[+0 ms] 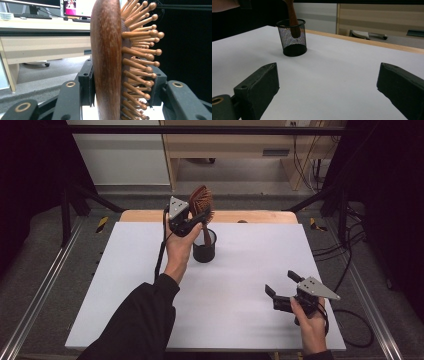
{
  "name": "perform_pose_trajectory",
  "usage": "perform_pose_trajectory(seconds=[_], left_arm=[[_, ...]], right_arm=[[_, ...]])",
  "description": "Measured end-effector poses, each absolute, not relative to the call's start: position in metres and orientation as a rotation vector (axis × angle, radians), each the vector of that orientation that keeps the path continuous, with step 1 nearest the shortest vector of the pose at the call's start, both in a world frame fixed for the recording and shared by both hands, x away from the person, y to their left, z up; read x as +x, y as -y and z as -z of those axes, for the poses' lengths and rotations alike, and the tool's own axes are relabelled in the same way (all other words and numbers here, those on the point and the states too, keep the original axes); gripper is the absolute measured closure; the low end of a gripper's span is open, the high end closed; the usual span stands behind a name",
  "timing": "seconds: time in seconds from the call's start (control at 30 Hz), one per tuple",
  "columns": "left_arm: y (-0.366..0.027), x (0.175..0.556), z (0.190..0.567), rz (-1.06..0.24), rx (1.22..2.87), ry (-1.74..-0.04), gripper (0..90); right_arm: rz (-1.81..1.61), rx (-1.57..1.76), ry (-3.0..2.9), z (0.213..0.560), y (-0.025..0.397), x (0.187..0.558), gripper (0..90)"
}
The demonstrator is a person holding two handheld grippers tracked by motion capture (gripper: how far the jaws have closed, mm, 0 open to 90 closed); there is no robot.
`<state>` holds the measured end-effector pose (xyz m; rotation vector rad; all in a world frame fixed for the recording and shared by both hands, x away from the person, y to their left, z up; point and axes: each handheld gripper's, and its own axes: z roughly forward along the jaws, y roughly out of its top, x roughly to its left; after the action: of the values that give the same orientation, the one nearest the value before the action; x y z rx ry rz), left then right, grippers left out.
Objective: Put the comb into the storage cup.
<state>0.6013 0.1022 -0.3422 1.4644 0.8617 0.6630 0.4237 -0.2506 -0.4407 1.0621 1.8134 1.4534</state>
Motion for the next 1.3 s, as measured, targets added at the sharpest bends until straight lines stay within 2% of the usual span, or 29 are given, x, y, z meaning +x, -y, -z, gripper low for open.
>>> perform_pose_trajectory(seconds=[1.3], left_arm=[[-0.103, 0.602, 0.368, -0.617, 1.461, -0.904, 51.6]], right_arm=[[-1.451, 1.062, -1.826, 0.442, 0.248, 0.424, 4.3]])
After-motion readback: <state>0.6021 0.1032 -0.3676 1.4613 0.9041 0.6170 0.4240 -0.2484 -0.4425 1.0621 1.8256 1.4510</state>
